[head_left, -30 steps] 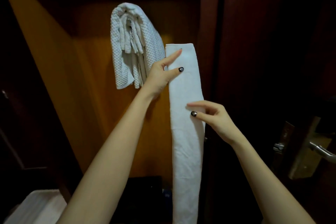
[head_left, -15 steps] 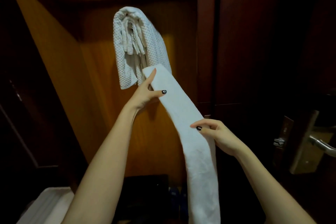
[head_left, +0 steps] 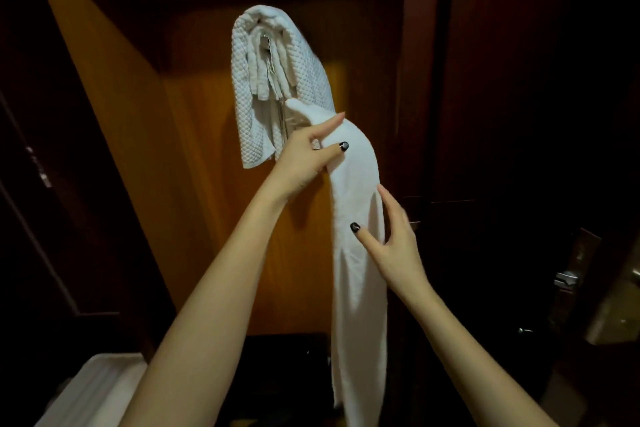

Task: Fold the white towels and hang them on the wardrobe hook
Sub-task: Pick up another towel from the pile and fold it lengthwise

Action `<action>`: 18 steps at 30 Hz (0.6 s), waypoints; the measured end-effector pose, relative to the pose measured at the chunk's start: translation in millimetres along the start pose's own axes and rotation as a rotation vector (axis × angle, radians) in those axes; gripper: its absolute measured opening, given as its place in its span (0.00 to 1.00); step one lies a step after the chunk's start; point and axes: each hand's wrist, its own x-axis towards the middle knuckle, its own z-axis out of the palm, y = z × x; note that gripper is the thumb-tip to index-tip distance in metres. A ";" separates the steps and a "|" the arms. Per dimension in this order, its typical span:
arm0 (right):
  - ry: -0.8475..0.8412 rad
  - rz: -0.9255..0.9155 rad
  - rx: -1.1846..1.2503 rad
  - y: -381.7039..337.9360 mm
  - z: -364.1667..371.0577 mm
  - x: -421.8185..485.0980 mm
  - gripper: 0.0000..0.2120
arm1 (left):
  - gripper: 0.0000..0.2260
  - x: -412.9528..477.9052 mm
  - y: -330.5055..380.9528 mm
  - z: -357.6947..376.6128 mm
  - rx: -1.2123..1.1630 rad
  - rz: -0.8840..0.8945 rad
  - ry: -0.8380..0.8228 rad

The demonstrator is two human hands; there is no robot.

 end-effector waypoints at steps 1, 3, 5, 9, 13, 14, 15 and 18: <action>0.085 -0.023 -0.057 -3.7 11.1 1.2 0.30 | 0.23 2.9 2.4 -3.9 0.017 0.007 -0.006; 0.156 -0.031 -0.117 -12.6 32.9 6.0 0.33 | 0.25 8.8 6.2 -12.4 0.029 0.005 -0.024; 0.112 -0.013 -0.132 -21.8 55.7 13.9 0.41 | 0.26 13.1 10.4 -21.0 0.098 0.021 -0.040; 0.104 0.003 -0.156 -25.5 94.0 29.7 0.43 | 0.26 18.1 14.3 -38.5 0.286 0.084 -0.013; 0.207 -0.010 -0.130 -12.1 105.0 40.5 0.32 | 0.24 18.7 10.7 -62.3 0.274 0.047 -0.026; 0.227 -0.027 -0.135 -9.6 104.9 42.7 0.31 | 0.24 18.7 8.4 -68.1 0.292 0.046 -0.034; 0.228 -0.045 -0.143 -8.1 104.4 44.8 0.31 | 0.24 19.4 5.9 -73.4 0.320 0.050 -0.039; 0.135 -0.111 -0.120 -12.8 107.4 51.6 0.35 | 0.24 20.4 -1.7 -78.1 0.277 0.010 -0.060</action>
